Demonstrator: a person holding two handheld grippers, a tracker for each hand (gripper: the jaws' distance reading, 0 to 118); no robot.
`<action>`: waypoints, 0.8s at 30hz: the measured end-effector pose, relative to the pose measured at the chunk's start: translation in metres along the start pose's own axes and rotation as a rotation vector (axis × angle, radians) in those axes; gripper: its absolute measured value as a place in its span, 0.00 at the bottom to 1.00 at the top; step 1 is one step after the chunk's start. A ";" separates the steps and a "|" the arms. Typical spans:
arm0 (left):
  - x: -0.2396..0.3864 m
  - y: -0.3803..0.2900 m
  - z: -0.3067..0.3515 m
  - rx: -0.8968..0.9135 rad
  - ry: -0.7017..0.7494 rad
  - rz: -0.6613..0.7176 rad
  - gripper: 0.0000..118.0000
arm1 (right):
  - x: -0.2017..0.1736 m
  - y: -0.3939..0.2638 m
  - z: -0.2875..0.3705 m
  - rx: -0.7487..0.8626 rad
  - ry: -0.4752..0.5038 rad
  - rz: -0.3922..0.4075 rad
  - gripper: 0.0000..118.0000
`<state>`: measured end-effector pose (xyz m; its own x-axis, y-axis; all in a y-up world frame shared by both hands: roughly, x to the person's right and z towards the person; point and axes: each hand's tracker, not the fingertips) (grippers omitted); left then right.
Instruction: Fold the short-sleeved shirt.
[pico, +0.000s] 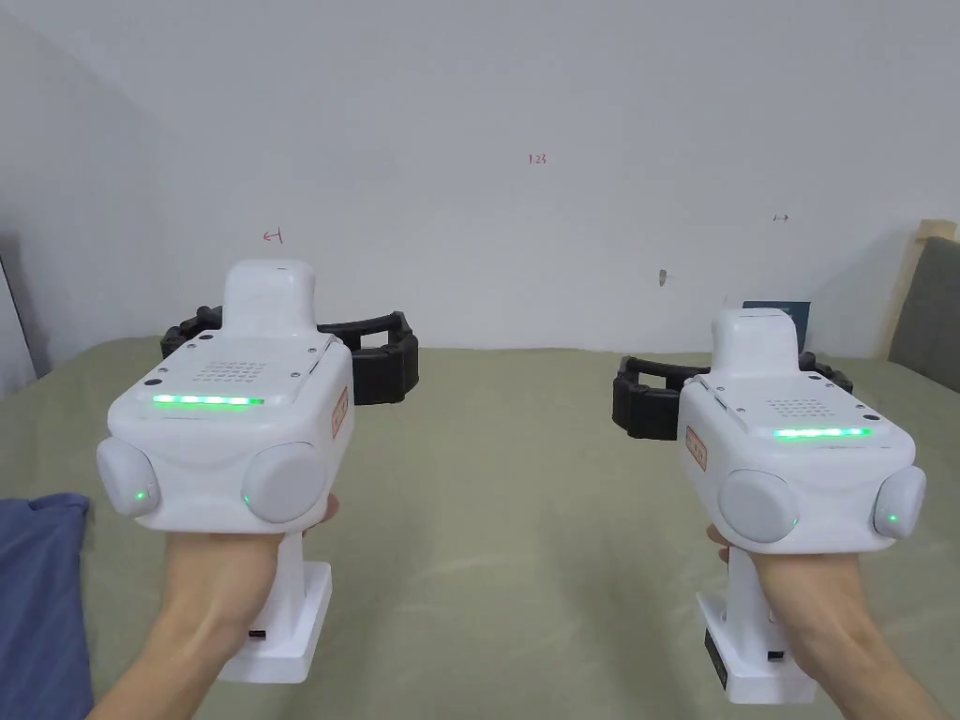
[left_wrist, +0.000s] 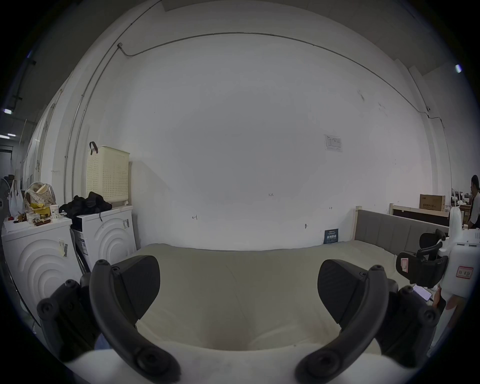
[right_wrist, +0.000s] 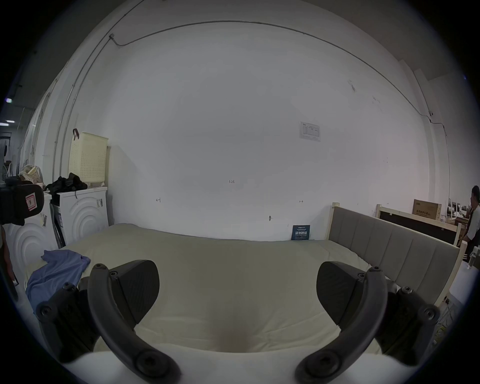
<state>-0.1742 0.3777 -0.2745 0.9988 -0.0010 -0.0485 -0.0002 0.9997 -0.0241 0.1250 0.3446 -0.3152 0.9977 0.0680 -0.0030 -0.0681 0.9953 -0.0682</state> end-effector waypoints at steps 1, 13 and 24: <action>0.000 0.000 0.000 0.000 0.000 -0.001 1.00 | 0.000 0.000 0.000 0.000 0.000 0.002 1.00; 0.006 -0.007 -0.005 -0.045 -0.025 -0.064 0.18 | 0.000 0.000 0.001 -0.024 -0.047 -0.013 0.01; -0.019 -0.008 -0.013 -0.080 0.059 -0.023 0.00 | -0.018 0.003 -0.014 -0.034 0.018 -0.052 0.00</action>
<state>-0.1934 0.3690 -0.2862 0.9940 -0.0273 -0.1058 0.0162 0.9943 -0.1049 0.1073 0.3452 -0.3298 0.9998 0.0144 -0.0163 -0.0160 0.9946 -0.1028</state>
